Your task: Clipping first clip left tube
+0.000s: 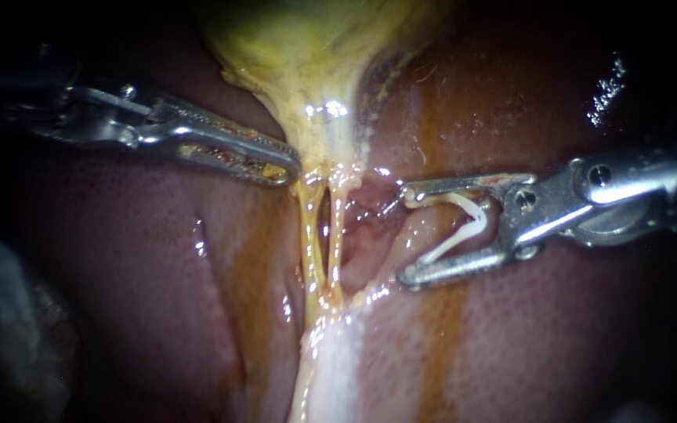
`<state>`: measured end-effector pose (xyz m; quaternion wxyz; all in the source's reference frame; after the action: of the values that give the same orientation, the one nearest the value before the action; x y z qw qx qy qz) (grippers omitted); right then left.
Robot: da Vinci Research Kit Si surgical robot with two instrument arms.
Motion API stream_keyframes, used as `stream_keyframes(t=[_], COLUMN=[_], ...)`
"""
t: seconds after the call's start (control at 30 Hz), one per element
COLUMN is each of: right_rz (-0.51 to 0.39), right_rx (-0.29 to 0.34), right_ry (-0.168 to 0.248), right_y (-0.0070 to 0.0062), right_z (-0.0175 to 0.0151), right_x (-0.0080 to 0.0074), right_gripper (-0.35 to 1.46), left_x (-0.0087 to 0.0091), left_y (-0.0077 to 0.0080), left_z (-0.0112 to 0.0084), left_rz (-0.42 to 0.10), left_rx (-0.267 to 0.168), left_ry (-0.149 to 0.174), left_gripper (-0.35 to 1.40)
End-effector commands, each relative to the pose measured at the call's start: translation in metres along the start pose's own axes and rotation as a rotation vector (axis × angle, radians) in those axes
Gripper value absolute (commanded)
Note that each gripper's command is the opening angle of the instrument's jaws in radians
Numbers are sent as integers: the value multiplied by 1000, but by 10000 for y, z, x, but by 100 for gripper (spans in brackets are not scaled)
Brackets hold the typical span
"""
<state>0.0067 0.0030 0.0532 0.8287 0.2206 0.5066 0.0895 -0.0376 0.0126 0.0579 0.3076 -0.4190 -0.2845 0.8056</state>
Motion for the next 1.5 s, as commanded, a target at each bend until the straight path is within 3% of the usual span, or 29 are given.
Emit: stream_keyframes(t=[0.03,0.23,0.43,0.53,0.7,0.97,1.2,1.5], right_rz=[0,0,0,1,1,0,124,184], right_rx=[-1,-1,-1,-1,-2,15,30,46], right_ry=[0,0,0,0,0,25,54,45], right_y=[0,0,0,1,1,-2,-7,-10], right_z=[0,0,0,1,2,15,52,95], right_x=[0,0,0,0,1,11,30,18], right_gripper=[50,50,50,50,50,50,50,50], left_x=[0,7,20,20,15,18,23,26], left_y=[0,7,17,21,24,25,26,28], left_z=[0,-12,-50,-68,-81,-79,-74,-75], left_rz=[0,-5,-13,-14,-13,-15,-24,-20], left_rx=[1,-8,2,6,9,11,14,13], left_ry=[0,-2,7,21,22,22,23,24], left_gripper=[-35,-35,-35,-35,-35,-35,-35,-35])
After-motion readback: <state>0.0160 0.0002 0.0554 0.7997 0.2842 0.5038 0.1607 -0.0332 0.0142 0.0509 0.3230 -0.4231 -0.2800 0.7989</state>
